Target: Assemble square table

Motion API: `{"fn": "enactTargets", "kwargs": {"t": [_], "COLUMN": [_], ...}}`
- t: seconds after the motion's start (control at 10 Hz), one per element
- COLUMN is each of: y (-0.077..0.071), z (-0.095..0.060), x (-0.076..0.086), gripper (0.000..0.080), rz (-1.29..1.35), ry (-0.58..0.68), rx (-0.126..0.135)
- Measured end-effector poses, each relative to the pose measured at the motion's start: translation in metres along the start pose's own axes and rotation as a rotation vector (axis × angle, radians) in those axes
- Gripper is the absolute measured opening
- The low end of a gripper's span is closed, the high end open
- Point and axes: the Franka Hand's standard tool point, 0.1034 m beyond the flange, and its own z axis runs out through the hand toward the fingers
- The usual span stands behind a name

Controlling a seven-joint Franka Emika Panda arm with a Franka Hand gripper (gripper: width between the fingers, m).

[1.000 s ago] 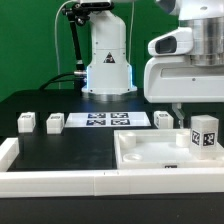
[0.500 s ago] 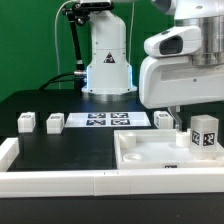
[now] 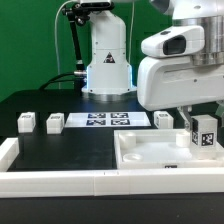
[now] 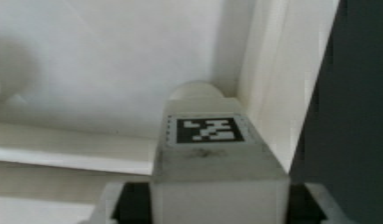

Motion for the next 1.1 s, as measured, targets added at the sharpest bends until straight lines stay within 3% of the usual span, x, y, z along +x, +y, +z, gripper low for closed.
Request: {"fn": "enactTargets", "kwargs": {"t": [0.4, 1.1], "y": [0.0002, 0.0020], "z": [0.0000, 0.0000], "x": [0.0000, 0.0006], "gripper": [0.0290, 0.0291], "rz": [0.096, 0.786], "ry": [0.000, 0.010], "rx": [0.001, 0.007]}}
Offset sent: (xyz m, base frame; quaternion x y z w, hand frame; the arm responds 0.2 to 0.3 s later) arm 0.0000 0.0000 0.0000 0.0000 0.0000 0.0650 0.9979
